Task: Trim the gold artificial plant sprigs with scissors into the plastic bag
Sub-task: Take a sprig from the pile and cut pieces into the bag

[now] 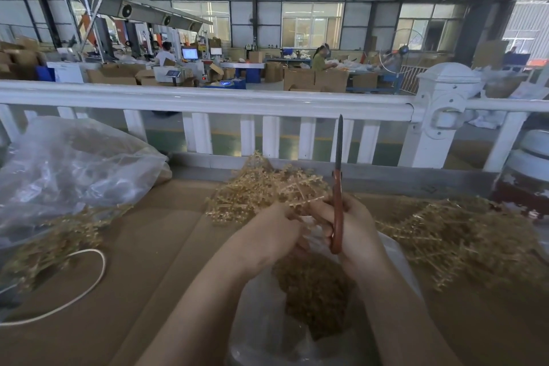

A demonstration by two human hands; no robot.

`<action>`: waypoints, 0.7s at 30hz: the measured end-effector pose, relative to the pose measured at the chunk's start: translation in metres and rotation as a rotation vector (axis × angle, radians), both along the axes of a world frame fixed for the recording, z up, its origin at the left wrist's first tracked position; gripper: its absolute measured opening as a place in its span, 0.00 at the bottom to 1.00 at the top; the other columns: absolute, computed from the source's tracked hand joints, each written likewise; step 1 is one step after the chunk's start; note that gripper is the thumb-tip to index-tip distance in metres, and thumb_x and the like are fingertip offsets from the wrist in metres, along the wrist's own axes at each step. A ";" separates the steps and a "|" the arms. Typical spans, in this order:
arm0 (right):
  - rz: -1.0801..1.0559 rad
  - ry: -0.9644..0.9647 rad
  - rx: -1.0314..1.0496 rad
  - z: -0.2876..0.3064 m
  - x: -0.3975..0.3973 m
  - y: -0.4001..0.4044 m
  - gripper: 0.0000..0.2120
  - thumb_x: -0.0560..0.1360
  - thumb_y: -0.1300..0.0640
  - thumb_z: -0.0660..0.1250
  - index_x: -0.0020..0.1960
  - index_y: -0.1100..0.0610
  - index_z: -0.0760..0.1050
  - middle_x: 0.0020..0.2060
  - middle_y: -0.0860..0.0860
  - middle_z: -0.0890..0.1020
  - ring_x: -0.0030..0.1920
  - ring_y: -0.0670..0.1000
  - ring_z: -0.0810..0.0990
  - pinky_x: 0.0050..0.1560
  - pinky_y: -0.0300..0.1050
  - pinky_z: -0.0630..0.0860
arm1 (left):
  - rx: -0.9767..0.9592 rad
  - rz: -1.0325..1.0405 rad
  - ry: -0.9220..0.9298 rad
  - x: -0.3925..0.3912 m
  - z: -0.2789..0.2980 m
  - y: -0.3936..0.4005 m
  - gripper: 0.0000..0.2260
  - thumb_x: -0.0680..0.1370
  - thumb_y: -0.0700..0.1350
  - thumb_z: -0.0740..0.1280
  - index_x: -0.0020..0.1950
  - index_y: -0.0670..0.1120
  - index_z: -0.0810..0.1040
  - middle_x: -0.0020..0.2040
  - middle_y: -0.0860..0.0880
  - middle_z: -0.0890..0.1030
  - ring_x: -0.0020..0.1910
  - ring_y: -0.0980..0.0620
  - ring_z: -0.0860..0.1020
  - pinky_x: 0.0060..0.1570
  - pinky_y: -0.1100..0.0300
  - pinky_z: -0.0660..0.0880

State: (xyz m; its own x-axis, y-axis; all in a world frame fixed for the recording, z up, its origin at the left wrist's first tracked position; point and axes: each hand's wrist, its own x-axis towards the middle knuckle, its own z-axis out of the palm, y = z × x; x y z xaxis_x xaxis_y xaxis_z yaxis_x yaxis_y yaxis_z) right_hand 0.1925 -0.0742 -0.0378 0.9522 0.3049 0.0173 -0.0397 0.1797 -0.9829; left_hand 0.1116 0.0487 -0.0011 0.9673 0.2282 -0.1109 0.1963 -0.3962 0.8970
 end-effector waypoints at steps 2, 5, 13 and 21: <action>0.017 -0.029 0.001 0.001 -0.001 -0.001 0.04 0.77 0.63 0.72 0.48 0.62 0.77 0.25 0.50 0.72 0.22 0.46 0.69 0.22 0.38 0.67 | -0.239 0.027 0.043 0.000 -0.004 0.002 0.09 0.79 0.36 0.61 0.45 0.41 0.80 0.45 0.41 0.86 0.42 0.46 0.84 0.52 0.47 0.81; 0.084 -0.031 0.037 0.003 -0.003 -0.002 0.06 0.76 0.65 0.73 0.48 0.59 0.76 0.24 0.48 0.75 0.21 0.46 0.71 0.21 0.37 0.68 | -0.591 -0.014 -0.045 0.002 -0.009 0.011 0.12 0.78 0.38 0.61 0.58 0.38 0.80 0.54 0.40 0.84 0.50 0.46 0.82 0.55 0.45 0.79; 0.174 -0.167 -0.080 0.005 -0.007 -0.004 0.05 0.75 0.62 0.75 0.47 0.58 0.79 0.24 0.44 0.79 0.22 0.40 0.77 0.24 0.30 0.71 | -0.829 0.235 -0.352 0.008 -0.030 0.011 0.03 0.77 0.42 0.70 0.46 0.43 0.82 0.36 0.49 0.83 0.35 0.55 0.81 0.47 0.56 0.75; 0.038 -0.154 -0.083 0.002 0.001 -0.012 0.08 0.75 0.57 0.76 0.51 0.59 0.80 0.29 0.46 0.81 0.23 0.41 0.74 0.23 0.31 0.68 | -0.670 0.194 -0.275 0.009 -0.033 0.021 0.06 0.78 0.36 0.68 0.42 0.41 0.74 0.32 0.45 0.78 0.31 0.46 0.82 0.50 0.45 0.80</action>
